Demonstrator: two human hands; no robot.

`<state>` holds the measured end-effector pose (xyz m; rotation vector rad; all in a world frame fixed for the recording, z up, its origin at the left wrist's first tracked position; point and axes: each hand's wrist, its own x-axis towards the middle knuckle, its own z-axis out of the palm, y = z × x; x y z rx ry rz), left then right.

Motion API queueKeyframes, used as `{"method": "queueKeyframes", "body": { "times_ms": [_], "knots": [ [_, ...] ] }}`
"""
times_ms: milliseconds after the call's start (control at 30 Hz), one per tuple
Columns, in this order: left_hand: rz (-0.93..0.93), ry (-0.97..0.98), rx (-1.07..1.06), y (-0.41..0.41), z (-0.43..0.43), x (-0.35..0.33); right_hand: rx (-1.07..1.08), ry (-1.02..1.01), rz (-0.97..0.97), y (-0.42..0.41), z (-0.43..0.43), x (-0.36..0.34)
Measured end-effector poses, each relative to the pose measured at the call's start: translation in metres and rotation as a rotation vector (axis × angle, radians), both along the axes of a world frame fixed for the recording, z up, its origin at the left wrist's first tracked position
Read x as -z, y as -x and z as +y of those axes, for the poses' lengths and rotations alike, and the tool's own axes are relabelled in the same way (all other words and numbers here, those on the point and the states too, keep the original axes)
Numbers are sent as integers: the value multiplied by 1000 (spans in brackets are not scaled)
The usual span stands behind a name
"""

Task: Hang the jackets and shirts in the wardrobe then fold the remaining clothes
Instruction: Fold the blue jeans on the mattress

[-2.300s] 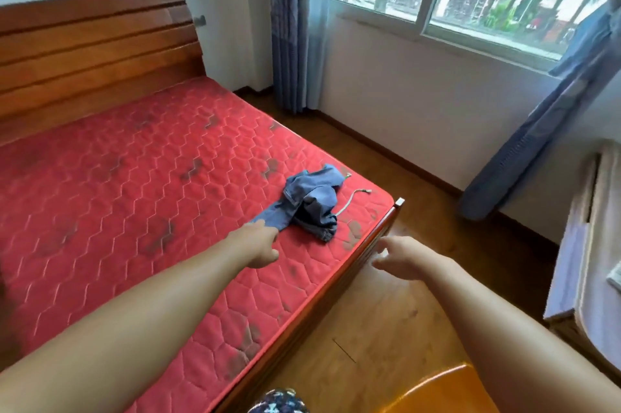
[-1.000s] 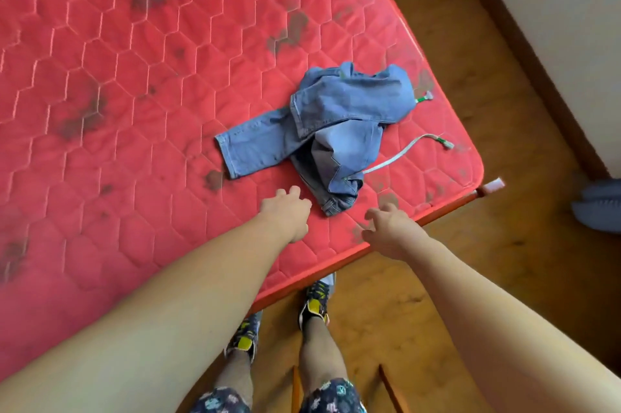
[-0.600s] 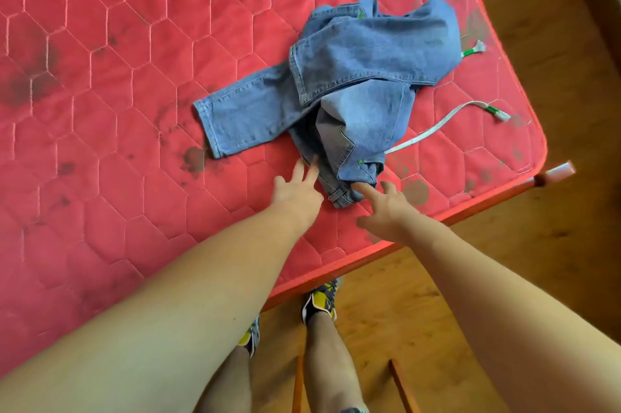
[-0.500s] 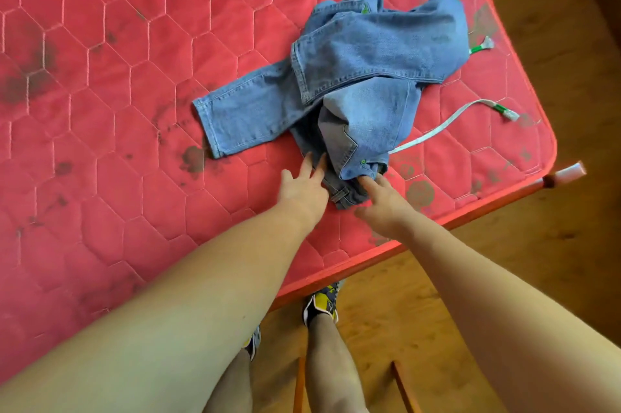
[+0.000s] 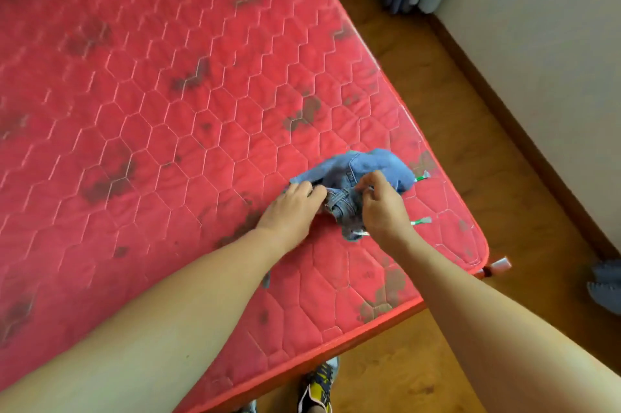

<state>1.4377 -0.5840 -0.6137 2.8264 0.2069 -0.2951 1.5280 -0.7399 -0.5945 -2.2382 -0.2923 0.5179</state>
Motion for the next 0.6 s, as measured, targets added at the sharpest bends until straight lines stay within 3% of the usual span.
{"method": "queueKeyframes", "body": {
  "times_ms": [367,500,600],
  "knots": [
    [-485,226,-144,31,74,-281,-428,317,-515,32,53,-283],
    [-610,303,-190,55,94,-388,-377,379,-613,71,71,-359],
    [-703,287,-178,81,108,-458,-256,311,-710,102,91,-405]
  ]
}}
